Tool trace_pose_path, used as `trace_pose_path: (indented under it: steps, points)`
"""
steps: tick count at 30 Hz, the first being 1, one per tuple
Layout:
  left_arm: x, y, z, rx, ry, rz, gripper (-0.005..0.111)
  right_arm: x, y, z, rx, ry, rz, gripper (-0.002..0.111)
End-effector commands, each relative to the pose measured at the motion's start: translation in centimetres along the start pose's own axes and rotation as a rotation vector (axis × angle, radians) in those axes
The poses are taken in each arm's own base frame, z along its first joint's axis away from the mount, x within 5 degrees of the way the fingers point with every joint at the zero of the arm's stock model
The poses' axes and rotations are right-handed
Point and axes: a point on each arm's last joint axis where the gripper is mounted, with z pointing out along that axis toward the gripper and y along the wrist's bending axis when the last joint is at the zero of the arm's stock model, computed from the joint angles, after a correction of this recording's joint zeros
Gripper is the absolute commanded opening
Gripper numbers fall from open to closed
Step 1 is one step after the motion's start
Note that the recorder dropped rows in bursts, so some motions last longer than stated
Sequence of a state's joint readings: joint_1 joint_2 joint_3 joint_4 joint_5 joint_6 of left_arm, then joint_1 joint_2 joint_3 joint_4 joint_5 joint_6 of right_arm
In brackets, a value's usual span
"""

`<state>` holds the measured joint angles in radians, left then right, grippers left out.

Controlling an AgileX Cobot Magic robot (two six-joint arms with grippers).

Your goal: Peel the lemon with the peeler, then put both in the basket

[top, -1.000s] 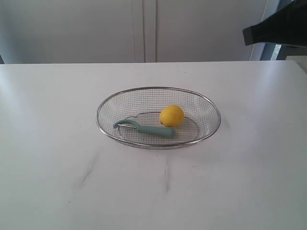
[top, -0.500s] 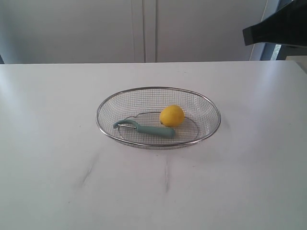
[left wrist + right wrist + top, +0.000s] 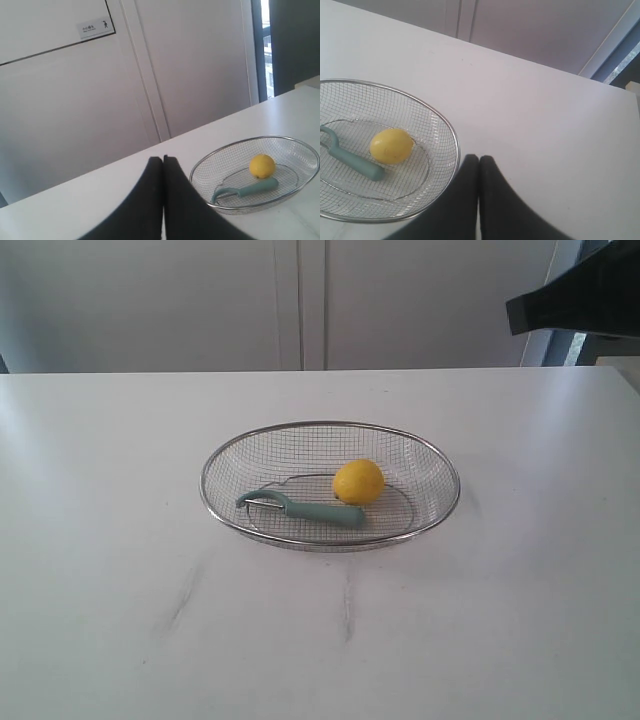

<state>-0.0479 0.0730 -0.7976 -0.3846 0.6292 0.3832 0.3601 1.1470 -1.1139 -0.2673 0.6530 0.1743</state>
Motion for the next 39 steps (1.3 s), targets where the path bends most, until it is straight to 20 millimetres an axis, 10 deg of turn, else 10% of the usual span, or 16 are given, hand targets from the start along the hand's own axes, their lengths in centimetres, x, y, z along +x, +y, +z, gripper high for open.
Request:
trace_pose_path:
  steps: [1, 12, 22, 39]
  points:
    - [0.6, -0.5, -0.9, -0.014, -0.044, 0.002, 0.0, 0.0, 0.0, -0.2, 0.0, -0.007, 0.009, 0.0]
    - [5.8, 0.7, 3.3, -0.107, -0.076, -0.067, 0.0, 0.0, 0.0, -0.2, 0.0, -0.005, 0.009, 0.0]
    - [20.1, -0.2, 7.3, -0.139, 0.236, -0.229, 0.0, 0.0, 0.0, -0.2, 0.0, -0.005, 0.009, 0.0]
    - [21.2, -0.3, 6.9, -0.146, 0.356, -0.223, 0.0, 0.0, 0.0, -0.2, 0.0, -0.005, 0.009, 0.0]
